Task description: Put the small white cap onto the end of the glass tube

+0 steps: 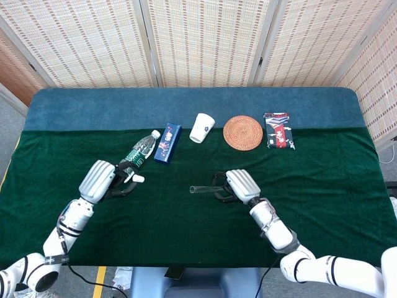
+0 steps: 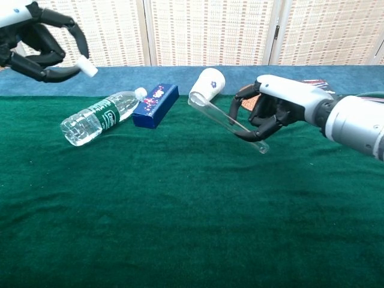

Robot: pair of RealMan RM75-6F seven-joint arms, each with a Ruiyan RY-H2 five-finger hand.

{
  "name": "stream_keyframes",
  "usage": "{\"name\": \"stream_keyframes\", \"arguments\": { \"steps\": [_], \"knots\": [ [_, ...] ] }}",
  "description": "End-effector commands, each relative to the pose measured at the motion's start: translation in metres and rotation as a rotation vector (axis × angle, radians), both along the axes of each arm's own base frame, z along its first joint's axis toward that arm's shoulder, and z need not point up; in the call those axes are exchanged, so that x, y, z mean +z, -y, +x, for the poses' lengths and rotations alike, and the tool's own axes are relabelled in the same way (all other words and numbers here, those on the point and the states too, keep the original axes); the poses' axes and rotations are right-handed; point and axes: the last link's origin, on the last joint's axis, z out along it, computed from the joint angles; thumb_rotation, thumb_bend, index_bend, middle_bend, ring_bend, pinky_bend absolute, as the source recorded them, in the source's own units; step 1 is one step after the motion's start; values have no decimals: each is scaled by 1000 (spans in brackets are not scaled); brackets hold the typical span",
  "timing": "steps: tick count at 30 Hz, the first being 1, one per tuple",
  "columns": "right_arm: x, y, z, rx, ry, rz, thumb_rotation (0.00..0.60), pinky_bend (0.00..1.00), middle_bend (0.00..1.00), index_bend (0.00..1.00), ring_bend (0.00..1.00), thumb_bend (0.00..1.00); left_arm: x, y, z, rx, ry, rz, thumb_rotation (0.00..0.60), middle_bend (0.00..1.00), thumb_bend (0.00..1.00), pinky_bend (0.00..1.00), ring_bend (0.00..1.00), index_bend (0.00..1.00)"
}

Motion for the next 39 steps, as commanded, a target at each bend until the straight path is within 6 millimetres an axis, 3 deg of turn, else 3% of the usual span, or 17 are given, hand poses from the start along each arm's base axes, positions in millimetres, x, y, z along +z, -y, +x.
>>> {"name": "stream_keyframes", "arguments": {
  "steps": [1,24,39],
  "knots": [
    [-5,0,6,-22,51,21,600,1000,1000,919,1000,687,-7,3,11,-29,20,4,600,1000,542,798,883,553],
    [-34,-1,41,-52,192,86,600,1000,1000,921,1000,691,-38,14,48,-161,-32,78,600,1000,543,798,882,556],
    [-39,-3,51,-45,213,91,600,1000,1000,927,1000,690,-43,15,51,-172,-43,84,600,1000,542,797,882,556]
  ]
}}
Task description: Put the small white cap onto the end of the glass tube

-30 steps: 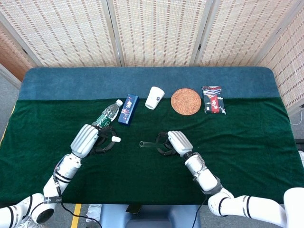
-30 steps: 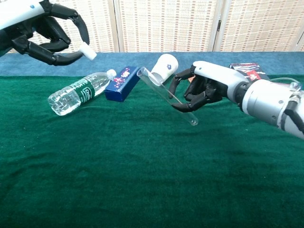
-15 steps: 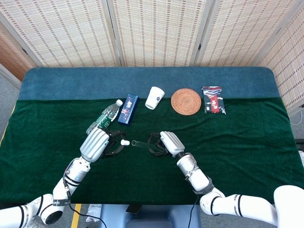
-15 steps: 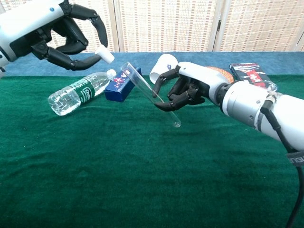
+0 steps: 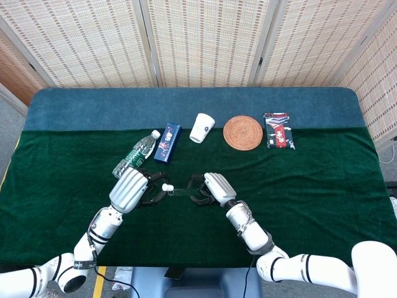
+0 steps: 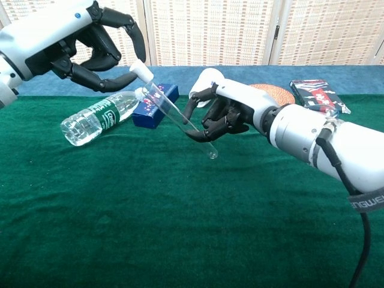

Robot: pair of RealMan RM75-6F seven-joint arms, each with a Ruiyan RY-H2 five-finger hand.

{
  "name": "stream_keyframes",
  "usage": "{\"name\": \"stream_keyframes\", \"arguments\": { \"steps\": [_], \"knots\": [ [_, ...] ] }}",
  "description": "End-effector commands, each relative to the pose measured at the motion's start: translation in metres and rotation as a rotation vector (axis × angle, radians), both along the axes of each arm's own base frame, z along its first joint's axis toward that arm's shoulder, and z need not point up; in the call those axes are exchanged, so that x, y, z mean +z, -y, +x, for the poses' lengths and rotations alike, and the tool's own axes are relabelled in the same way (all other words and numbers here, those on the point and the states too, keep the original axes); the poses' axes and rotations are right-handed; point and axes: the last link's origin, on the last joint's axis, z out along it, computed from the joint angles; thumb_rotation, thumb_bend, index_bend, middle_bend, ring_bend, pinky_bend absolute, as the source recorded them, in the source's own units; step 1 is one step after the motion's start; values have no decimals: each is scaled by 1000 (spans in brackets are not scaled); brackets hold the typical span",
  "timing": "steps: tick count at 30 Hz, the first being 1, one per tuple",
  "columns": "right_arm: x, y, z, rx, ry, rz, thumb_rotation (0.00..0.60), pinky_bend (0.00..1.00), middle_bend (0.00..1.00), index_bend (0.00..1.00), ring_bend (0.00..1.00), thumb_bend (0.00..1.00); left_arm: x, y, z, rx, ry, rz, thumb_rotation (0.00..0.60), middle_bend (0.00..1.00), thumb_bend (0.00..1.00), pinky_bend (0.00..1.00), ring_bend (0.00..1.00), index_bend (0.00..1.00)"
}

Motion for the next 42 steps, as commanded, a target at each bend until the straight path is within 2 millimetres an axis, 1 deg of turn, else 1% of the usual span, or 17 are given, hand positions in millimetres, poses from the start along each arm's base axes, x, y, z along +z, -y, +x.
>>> {"name": "stream_keyframes", "arguments": {
  "steps": [1,11,30,42],
  "knots": [
    [0,0,1,-1,5,-1,600,1000,1000,928,1000,690,0,0,0,-1,0,1,600,1000,542,797,882,556],
    [1,0,0,-8,22,-9,600,1000,1000,928,1000,690,4,0,-3,10,18,21,600,1000,542,797,882,556],
    [1,0,3,-11,41,-16,600,1000,1000,928,1000,690,3,7,-3,0,20,28,600,1000,543,797,881,559],
    [-1,1,5,-13,46,-16,600,1000,1000,928,1000,690,1,7,-4,0,7,28,600,1000,543,798,881,559]
  ]
}}
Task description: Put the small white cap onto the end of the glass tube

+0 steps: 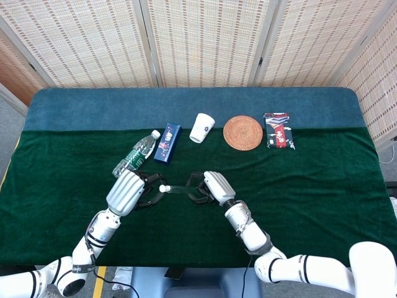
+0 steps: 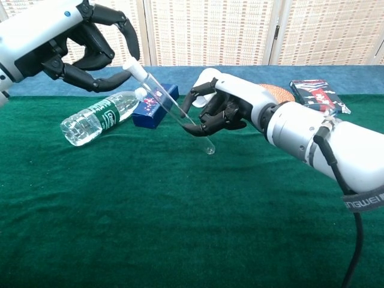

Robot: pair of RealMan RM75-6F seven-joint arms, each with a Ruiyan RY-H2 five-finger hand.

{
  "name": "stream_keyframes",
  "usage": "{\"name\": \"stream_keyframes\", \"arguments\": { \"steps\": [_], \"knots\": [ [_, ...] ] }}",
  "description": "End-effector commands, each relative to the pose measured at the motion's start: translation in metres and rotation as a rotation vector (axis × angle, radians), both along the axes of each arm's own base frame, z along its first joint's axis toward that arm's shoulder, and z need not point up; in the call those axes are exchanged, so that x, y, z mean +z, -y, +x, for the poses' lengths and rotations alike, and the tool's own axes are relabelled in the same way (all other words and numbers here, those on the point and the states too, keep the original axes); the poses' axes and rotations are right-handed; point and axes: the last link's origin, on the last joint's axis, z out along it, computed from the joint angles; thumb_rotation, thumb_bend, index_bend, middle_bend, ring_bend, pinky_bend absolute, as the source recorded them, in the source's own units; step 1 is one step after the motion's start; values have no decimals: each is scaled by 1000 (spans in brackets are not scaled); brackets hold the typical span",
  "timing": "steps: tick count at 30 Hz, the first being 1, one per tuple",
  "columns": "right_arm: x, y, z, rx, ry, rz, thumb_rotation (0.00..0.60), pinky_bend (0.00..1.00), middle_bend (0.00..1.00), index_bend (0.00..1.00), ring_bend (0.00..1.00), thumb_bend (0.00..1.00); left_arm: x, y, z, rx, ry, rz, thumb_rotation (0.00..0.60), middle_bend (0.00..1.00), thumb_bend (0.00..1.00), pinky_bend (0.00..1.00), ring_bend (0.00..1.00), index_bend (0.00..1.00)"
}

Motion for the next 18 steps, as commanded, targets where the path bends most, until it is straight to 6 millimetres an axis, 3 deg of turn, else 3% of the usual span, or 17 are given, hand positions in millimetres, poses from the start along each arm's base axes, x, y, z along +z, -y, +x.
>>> {"name": "stream_keyframes", "arguments": {
  "steps": [1,18],
  "knots": [
    [-1,0,1,1,0,1,600,1000,1000,928,1000,691,-1,0,0,1,-6,-2,600,1000,543,798,881,559],
    [-3,2,4,4,11,-7,600,1000,1000,928,1000,690,-4,0,1,36,77,-106,600,1000,543,797,881,568]
  ]
}}
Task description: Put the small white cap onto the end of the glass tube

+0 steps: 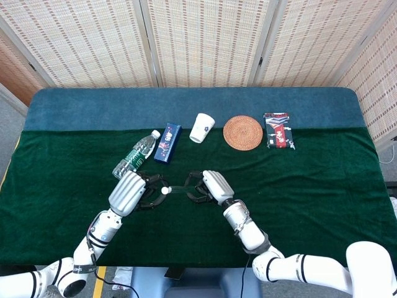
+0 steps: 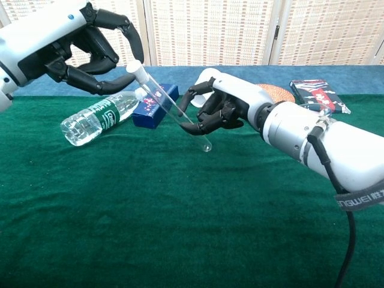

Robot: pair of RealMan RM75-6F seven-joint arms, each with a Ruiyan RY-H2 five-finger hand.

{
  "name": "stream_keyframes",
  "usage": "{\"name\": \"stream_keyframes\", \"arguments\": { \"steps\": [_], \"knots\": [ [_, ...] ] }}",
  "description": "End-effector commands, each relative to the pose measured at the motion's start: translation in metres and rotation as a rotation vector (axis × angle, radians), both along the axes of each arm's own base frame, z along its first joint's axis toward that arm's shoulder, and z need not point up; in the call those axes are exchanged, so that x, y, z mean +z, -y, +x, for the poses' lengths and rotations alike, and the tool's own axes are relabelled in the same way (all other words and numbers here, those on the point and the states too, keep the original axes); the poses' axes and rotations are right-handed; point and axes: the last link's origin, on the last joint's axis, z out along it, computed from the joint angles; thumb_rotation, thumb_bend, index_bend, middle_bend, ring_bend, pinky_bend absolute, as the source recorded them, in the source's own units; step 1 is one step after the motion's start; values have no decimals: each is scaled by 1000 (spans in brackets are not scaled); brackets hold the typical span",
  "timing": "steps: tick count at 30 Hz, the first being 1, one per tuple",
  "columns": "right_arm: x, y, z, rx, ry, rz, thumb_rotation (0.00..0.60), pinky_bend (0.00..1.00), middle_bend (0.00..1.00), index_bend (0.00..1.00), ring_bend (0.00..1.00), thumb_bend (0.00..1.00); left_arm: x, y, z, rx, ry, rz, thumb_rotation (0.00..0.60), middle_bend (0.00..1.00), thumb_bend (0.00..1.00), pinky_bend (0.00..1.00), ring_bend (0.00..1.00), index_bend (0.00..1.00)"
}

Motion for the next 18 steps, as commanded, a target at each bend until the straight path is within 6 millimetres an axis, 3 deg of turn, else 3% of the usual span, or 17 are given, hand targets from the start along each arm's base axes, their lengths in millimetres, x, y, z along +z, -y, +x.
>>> {"name": "stream_keyframes", "arguments": {
  "steps": [1,18],
  "knots": [
    [0,-1,2,5,4,-1,600,1000,1000,928,1000,689,-1,0,0,10,12,-20,600,1000,544,797,881,568],
    [-1,-4,9,14,43,0,600,1000,1000,933,1000,690,-3,-1,1,31,63,-61,600,1000,548,797,881,568]
  ]
}}
